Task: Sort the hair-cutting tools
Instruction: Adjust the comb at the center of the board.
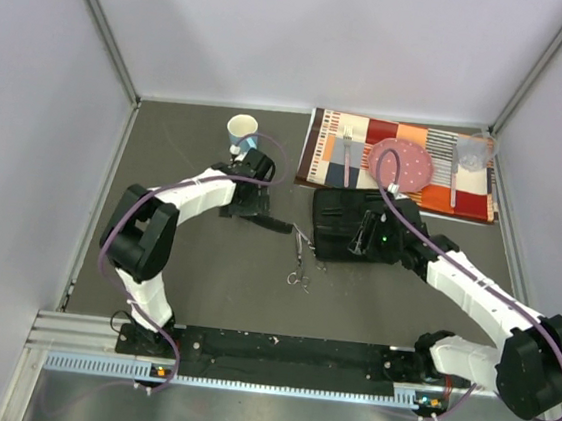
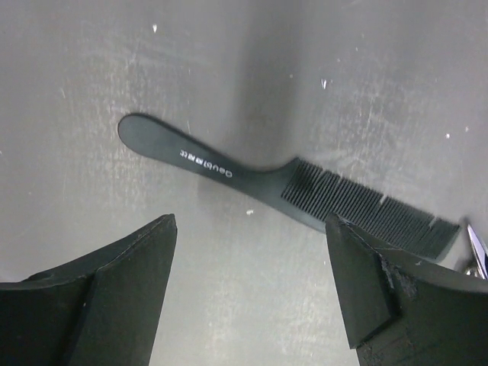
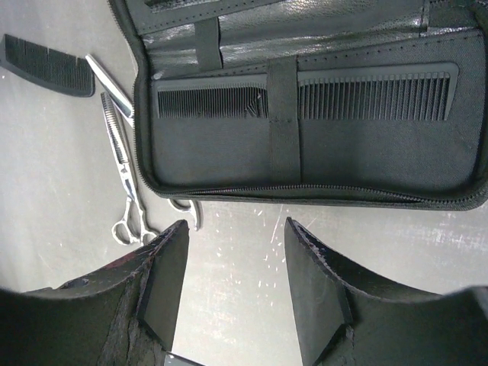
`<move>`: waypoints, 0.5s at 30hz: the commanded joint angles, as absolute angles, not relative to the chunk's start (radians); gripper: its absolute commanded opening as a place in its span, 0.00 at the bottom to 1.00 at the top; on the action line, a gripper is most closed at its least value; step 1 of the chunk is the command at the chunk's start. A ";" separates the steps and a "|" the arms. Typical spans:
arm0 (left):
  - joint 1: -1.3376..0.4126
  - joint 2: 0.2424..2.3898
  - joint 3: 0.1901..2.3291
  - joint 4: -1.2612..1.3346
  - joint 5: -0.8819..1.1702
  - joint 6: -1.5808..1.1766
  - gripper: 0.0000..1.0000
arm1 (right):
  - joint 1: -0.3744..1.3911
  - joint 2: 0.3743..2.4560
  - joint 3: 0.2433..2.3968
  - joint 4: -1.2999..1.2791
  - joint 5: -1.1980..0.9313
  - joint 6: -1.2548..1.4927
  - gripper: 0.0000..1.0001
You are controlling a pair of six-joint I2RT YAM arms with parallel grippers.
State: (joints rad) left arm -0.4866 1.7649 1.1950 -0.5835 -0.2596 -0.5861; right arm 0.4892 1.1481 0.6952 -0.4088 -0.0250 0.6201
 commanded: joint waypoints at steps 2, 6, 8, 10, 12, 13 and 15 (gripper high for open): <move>-0.468 1.798 1.244 -0.514 -0.366 -0.568 0.82 | 0.503 1.169 0.755 -0.357 -0.028 0.601 0.54; -0.436 1.827 1.282 -0.508 -0.376 -0.542 0.73 | 0.503 1.178 0.756 -0.359 -0.028 0.595 0.54; -0.422 1.844 1.305 -0.521 -0.382 -0.526 0.67 | 0.505 1.183 0.755 -0.357 -0.026 0.595 0.54; -0.416 1.858 1.308 -0.522 -0.377 -0.506 0.62 | 0.503 1.186 0.755 -0.357 -0.028 0.597 0.54; -0.413 1.881 1.307 -0.514 -0.373 -0.486 0.60 | 0.505 1.189 0.752 -0.357 -0.025 0.600 0.54; -0.411 1.893 1.310 -0.518 -0.365 -0.467 0.58 | 0.503 1.189 0.750 -0.356 -0.025 0.600 0.53; -0.411 1.925 1.315 -0.540 -0.376 -0.460 0.56 | 0.503 1.189 0.746 -0.357 -0.026 0.601 0.54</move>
State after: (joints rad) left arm -0.4118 1.8740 1.2827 -0.5285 -0.3557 -0.5106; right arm 0.4892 1.1873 0.7090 -0.3870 -0.0280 0.6102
